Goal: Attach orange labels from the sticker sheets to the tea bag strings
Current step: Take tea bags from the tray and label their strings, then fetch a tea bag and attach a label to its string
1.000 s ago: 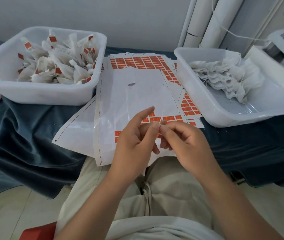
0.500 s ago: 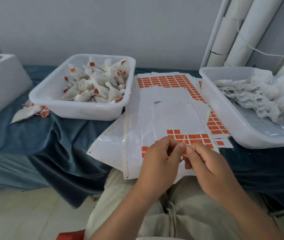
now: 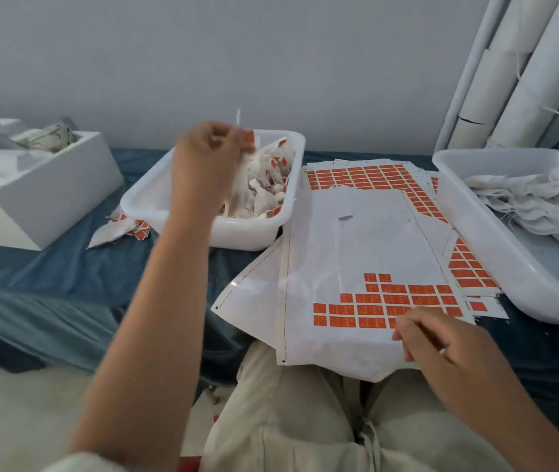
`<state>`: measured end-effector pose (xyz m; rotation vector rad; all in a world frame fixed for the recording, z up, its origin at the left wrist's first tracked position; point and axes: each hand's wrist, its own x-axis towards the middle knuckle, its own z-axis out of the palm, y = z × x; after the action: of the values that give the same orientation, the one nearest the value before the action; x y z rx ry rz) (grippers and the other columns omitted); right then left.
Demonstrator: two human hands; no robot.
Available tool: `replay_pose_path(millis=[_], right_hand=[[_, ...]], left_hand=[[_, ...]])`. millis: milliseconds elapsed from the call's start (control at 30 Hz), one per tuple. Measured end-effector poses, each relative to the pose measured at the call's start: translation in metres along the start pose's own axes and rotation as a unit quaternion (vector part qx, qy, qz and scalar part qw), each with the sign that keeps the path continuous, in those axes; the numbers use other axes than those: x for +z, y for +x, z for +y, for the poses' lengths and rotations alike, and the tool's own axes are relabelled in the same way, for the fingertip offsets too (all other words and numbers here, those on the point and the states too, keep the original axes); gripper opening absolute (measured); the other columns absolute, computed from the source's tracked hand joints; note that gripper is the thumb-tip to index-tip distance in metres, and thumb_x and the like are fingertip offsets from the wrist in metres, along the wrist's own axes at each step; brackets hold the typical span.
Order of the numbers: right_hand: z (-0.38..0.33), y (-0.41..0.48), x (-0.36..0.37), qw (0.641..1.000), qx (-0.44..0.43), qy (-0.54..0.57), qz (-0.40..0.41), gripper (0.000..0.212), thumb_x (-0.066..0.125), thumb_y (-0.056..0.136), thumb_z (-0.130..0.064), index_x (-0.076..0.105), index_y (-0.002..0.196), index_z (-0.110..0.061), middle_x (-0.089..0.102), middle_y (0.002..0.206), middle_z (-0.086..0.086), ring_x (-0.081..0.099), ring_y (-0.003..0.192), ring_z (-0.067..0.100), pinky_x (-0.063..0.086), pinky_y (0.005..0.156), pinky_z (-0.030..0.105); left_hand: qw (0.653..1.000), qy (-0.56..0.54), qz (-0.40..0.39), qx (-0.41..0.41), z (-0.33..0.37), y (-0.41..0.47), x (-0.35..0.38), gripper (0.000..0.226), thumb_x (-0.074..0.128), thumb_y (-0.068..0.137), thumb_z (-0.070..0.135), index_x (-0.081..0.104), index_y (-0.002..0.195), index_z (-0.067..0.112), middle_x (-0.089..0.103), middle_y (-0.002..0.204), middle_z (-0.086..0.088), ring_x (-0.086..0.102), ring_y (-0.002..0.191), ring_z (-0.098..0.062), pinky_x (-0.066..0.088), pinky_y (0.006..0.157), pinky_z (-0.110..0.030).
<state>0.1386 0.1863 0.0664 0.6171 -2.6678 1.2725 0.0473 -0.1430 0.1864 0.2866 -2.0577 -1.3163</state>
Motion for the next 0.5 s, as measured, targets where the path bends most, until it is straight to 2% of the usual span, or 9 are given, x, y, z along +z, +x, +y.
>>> replay_pose_path(millis=[67,133,200,267,367,433,500], right_hand=[[0.000,0.000,0.004,1.000,-0.006,-0.011,-0.015,0.030,0.046,0.094,-0.056,0.063,0.078,-0.039,0.067,0.073,-0.020,0.067,0.073,0.005,0.052,0.068,0.012],[0.002,0.000,0.007,0.999,-0.008,-0.016,-0.031,0.031,0.045,0.092,-0.060,0.064,0.078,-0.039,0.067,0.075,-0.023,0.067,0.074,0.006,0.053,0.069,0.014],[0.003,0.000,0.008,0.999,-0.014,-0.026,-0.043,0.029,0.047,0.094,-0.057,0.064,0.079,-0.039,0.067,0.078,-0.027,0.068,0.077,0.004,0.052,0.070,0.013],[0.005,0.000,0.008,0.997,-0.023,-0.034,-0.059,0.037,0.042,0.092,-0.064,0.064,0.079,-0.038,0.066,0.079,-0.028,0.067,0.077,0.003,0.049,0.068,0.012],[0.008,0.001,0.007,0.996,-0.027,-0.048,-0.076,0.046,0.035,0.090,-0.071,0.064,0.080,-0.037,0.066,0.082,-0.026,0.067,0.077,0.006,0.048,0.068,0.013],[0.011,0.000,0.007,0.995,-0.028,-0.058,-0.074,0.045,0.035,0.089,-0.072,0.064,0.080,-0.039,0.066,0.084,-0.028,0.067,0.078,0.005,0.049,0.065,0.014],[0.012,0.001,0.007,0.996,-0.026,-0.061,-0.066,0.043,0.036,0.090,-0.071,0.064,0.080,-0.040,0.067,0.085,-0.028,0.068,0.079,0.004,0.051,0.063,0.016]], left_hand=[[0.999,0.003,0.024,0.020,0.008,0.052,-0.006,0.018,0.062,0.097,0.025,0.078,0.092,0.019,0.079,0.077,0.010,0.068,0.063,0.002,0.054,0.060,-0.021],[0.999,0.002,0.032,0.013,0.013,0.097,-0.006,0.018,0.062,0.096,0.022,0.078,0.095,0.013,0.079,0.082,0.003,0.071,0.067,-0.008,0.061,0.070,-0.029],[1.000,-0.011,-0.001,-0.021,0.011,0.131,-0.005,0.016,0.064,0.097,0.021,0.076,0.098,0.010,0.079,0.090,-0.005,0.070,0.073,-0.014,0.064,0.081,-0.034],[0.995,-0.001,-0.074,-0.066,0.004,0.148,-0.002,0.020,0.067,0.099,0.021,0.076,0.107,0.005,0.079,0.100,-0.007,0.071,0.086,-0.019,0.063,0.090,-0.034],[0.982,0.082,-0.150,-0.083,-0.007,0.147,0.002,0.026,0.060,0.104,0.029,0.078,0.108,0.011,0.078,0.107,-0.004,0.073,0.095,-0.018,0.062,0.092,-0.030],[0.981,0.097,-0.154,-0.070,-0.011,0.140,0.005,0.029,0.056,0.105,0.031,0.079,0.107,0.014,0.078,0.111,-0.004,0.074,0.097,-0.016,0.062,0.091,-0.030],[0.983,0.103,-0.147,-0.044,-0.009,0.128,0.009,0.028,0.055,0.104,0.031,0.078,0.104,0.015,0.079,0.107,-0.003,0.073,0.088,-0.011,0.061,0.084,-0.025]])
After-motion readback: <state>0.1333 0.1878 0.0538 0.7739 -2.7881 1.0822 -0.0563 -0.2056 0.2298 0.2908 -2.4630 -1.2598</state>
